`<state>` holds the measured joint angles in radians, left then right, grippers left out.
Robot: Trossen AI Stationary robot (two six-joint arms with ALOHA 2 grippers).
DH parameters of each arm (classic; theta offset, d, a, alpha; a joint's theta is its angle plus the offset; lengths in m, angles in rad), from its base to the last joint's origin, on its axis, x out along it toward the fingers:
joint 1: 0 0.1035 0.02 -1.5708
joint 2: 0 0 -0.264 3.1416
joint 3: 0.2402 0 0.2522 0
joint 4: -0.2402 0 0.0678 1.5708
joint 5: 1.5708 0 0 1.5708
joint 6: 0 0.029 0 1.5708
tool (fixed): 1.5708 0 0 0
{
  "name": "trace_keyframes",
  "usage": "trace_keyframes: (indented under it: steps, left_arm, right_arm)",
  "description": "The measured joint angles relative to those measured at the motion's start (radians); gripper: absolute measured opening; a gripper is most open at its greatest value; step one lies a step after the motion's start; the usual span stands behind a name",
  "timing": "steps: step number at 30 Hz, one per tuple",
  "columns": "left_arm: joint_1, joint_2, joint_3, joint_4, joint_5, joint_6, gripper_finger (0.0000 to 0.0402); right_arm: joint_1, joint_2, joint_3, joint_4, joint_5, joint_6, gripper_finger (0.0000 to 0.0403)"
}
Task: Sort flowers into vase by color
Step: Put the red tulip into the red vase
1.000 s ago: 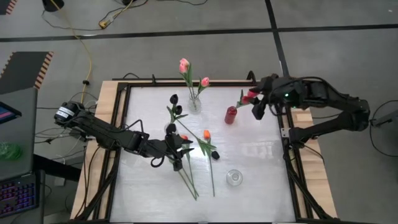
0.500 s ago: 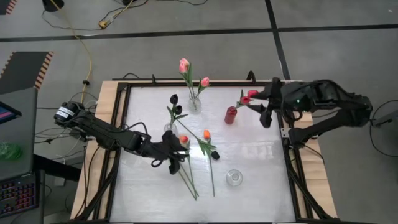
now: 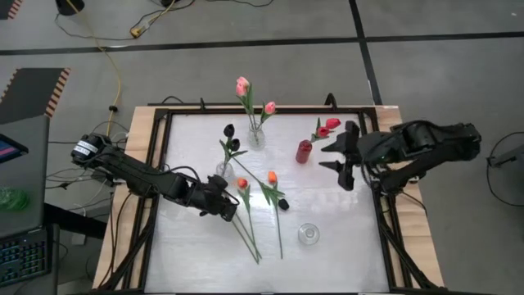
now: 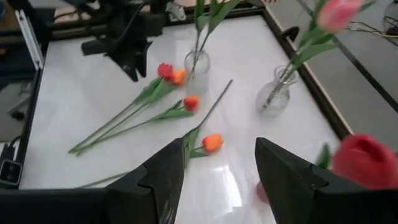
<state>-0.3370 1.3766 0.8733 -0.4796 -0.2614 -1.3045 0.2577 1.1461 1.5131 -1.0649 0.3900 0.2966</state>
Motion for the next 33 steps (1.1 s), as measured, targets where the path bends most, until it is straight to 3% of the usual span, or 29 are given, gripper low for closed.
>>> trace_keyframes:
  steps: [10,27,33]
  left_arm:
    - [0.000,0.000,0.000,-0.123,0.063,-0.222,0.0118]
    - [-0.023,0.006,-0.153,0.022,0.069,-0.409,0.0118]
    - [-0.022,0.104,-0.158,0.096,0.071,-0.404,0.0118]
  right_arm:
    - [0.024,0.102,0.000,0.002,0.002,0.002,0.0224]
    - [0.022,0.150,-0.001,0.006,0.005,0.002,0.0224]
    - [0.022,0.151,-0.001,0.006,0.005,0.001,0.0224]
